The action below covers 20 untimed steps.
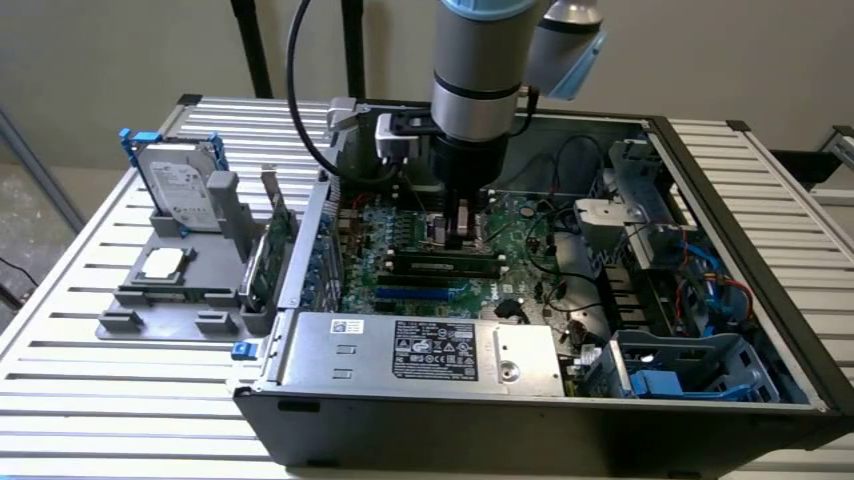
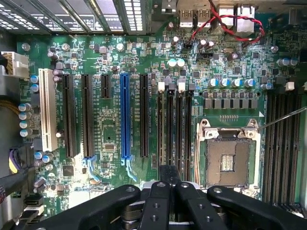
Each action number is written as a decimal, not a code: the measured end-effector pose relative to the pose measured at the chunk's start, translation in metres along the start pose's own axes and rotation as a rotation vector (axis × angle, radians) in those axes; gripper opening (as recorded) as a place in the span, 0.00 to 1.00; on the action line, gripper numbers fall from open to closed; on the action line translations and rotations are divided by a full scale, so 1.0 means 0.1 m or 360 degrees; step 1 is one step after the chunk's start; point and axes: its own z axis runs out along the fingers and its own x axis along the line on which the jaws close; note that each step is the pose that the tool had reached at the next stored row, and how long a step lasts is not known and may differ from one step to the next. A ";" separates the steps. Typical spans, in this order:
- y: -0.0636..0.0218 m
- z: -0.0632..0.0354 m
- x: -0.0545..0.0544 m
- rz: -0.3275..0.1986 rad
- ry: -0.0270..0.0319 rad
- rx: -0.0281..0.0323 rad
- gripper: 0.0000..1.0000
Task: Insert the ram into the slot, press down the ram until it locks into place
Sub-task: 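Press down the ram until it locks into place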
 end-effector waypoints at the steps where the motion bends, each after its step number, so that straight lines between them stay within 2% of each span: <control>1: 0.000 0.016 0.00 0.0000 0.00014 -0.00001 0.11; 9: 0.003 0.161 0.00 0.0000 0.00175 0.00005 0.11; 12: 0.004 0.206 0.00 0.0000 0.00284 -0.00004 0.11; 15: 0.004 0.247 0.00 0.0000 0.00354 0.00000 0.11; 17: 0.004 0.220 0.00 0.0000 0.00355 -0.00012 0.11; 20: 0.000 0.085 -0.01 0.0000 0.00353 -0.00037 0.11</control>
